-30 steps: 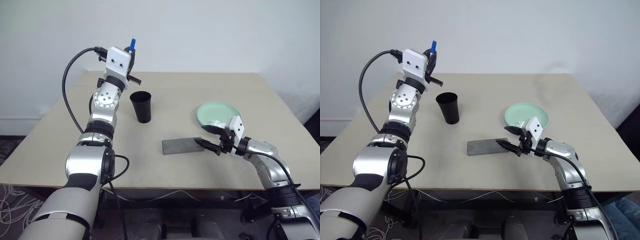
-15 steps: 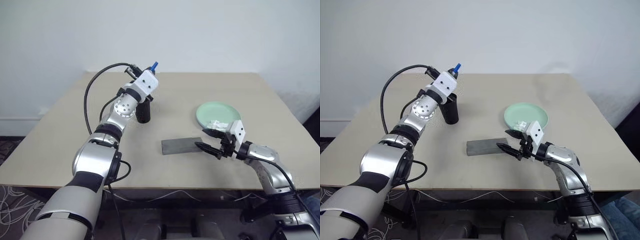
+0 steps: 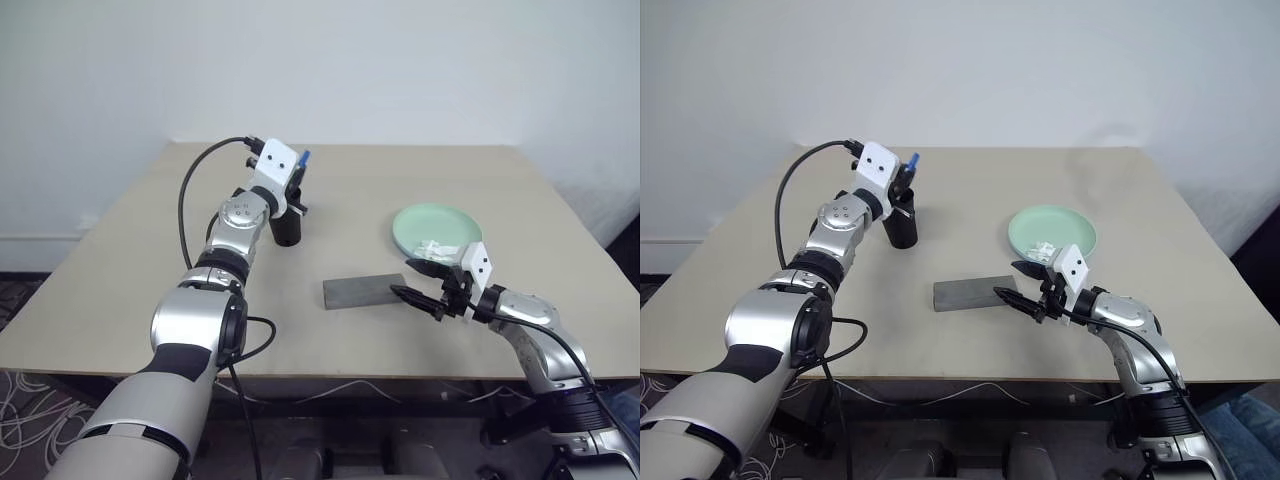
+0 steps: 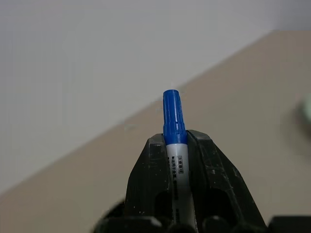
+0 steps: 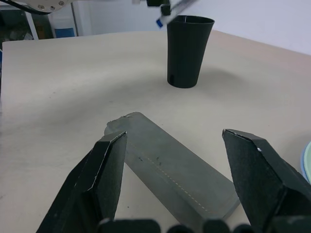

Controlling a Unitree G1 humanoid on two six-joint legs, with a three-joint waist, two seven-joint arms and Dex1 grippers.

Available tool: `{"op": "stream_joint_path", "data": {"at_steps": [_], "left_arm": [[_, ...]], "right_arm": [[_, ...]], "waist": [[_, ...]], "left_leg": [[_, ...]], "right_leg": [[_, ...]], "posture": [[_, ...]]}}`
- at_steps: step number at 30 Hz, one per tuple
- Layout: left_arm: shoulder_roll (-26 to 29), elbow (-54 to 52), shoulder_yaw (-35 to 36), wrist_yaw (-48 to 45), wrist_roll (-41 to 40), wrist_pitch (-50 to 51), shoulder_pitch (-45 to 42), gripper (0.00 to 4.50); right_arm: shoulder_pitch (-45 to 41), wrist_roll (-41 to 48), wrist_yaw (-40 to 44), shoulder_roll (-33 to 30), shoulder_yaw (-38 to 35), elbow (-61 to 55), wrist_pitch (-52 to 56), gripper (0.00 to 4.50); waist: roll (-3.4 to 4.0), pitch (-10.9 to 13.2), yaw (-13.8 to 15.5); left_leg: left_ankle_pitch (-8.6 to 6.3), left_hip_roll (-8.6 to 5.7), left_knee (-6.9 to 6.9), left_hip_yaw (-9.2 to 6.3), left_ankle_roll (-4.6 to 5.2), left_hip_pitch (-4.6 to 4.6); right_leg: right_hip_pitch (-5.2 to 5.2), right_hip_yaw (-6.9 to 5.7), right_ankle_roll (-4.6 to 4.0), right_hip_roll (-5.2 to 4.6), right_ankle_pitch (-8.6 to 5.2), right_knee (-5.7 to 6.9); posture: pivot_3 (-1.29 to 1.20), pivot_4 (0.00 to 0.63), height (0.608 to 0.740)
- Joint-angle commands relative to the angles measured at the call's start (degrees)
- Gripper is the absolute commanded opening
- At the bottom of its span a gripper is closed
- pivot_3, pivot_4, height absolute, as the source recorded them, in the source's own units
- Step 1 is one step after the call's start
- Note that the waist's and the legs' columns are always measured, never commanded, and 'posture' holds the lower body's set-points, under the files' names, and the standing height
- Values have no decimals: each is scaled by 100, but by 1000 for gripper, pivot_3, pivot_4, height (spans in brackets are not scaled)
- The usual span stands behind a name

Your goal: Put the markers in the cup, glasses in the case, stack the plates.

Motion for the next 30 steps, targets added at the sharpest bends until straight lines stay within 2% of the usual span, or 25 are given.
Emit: {"op": "stream_joint_path", "data": {"at_steps": [1, 5, 9, 19, 26, 30], "left_arm": [[175, -465, 41, -1156, -290, 253, 36, 110], [454, -713, -360, -1542, 4, 596, 302, 110], [701, -853, -937, -1424, 533, 1088, 597, 110], [633, -1076, -1409, -1645, 781, 1597, 1065, 110], [691, -1043, -1535, -1620, 868, 1629, 982, 2496], [743, -1038, -1608, -1720, 929, 1603, 879, 2496]], "right_arm": [[-161, 86, 10, -31, -112, -88, -38, 3417], [-228, 76, 36, -13, -83, -21, -51, 3417], [-308, 66, 73, 2, -60, 71, -73, 3417], [-482, 37, 129, 61, -7, 273, -132, 3417], [-407, 48, 119, 38, -35, 192, -125, 3417], [-429, 47, 123, 27, -40, 204, -113, 3417]], "waist": [[0, 0, -2], [0, 0, -20], [1, 0, -16], [-3, 0, 3], [-3, 0, -8], [-3, 0, -7]], "left_leg": [[0, 1, 0, 0, 0, 0], [0, 4, 0, 1, 0, 3], [0, 5, -1, 0, 0, 7], [0, 2, 2, -7, 1, -2], [0, 6, 1, -5, 1, 1], [0, 5, 1, -4, 1, 0]], "right_leg": [[0, 1, 0, 0, 0, 0], [0, 3, -1, 2, 0, 2], [0, 4, -1, 4, 0, 5], [-2, 1, -1, 1, 0, 1], [-5, 1, -1, 2, 0, 6], [-4, 2, -1, 2, 0, 5]], "posture": [[0, 0, 740], [0, 0, 740], [0, 0, 740], [0, 0, 740], [0, 0, 740], [0, 0, 740]]}}
